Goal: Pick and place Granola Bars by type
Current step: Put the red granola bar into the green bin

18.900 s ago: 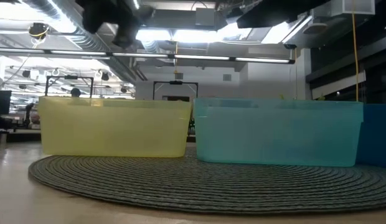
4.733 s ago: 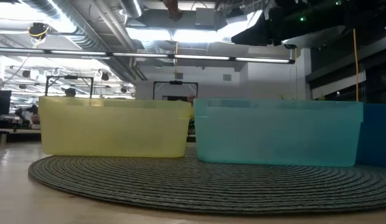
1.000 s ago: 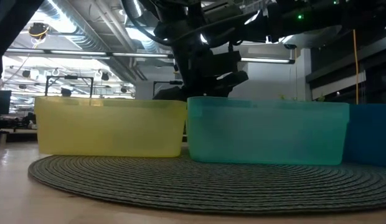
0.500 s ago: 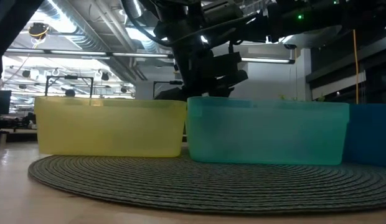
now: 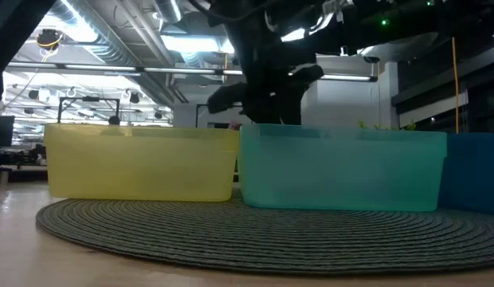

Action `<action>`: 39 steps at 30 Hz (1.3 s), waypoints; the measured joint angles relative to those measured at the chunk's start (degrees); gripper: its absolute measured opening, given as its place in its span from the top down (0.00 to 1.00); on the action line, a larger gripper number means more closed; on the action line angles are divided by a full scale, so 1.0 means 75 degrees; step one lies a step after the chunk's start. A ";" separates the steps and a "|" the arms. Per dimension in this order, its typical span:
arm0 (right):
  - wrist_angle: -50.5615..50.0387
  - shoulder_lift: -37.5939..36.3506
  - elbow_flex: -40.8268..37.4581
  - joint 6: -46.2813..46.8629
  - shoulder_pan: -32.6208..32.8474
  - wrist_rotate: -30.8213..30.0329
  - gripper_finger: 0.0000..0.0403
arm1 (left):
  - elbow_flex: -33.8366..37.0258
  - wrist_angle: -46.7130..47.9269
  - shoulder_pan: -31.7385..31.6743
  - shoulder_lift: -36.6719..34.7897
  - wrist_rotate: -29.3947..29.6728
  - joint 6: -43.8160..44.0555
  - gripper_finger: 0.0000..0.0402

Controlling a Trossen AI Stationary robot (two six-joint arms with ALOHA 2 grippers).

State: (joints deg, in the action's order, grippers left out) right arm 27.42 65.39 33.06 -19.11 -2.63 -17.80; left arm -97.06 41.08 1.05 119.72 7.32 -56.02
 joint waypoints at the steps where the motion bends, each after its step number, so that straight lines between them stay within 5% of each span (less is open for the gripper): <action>1: 0.0000 0.0000 0.0000 0.0000 0.0000 0.0000 0.31 | -0.0064 0.0147 0.0001 0.0000 -0.0004 0.0070 0.71; 18: -0.0015 0.0003 0.0000 -0.0003 0.0003 -0.0012 0.31 | -0.0273 0.2106 -0.0209 -0.0807 -0.0314 0.1481 0.72; 33: 0.0003 0.0003 0.0000 -0.0003 0.0002 0.0009 0.31 | -0.0263 0.2611 -0.1006 -0.3631 -0.0298 0.2711 0.73; 39: -0.0243 -0.0158 -0.0003 -0.0095 0.0002 0.1121 0.31 | -0.0244 0.2673 -0.1814 -0.4773 -0.0330 0.3131 0.73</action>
State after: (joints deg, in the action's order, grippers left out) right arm 25.60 64.20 33.04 -19.83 -2.62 -9.40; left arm -98.89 61.13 -12.55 83.93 4.84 -32.54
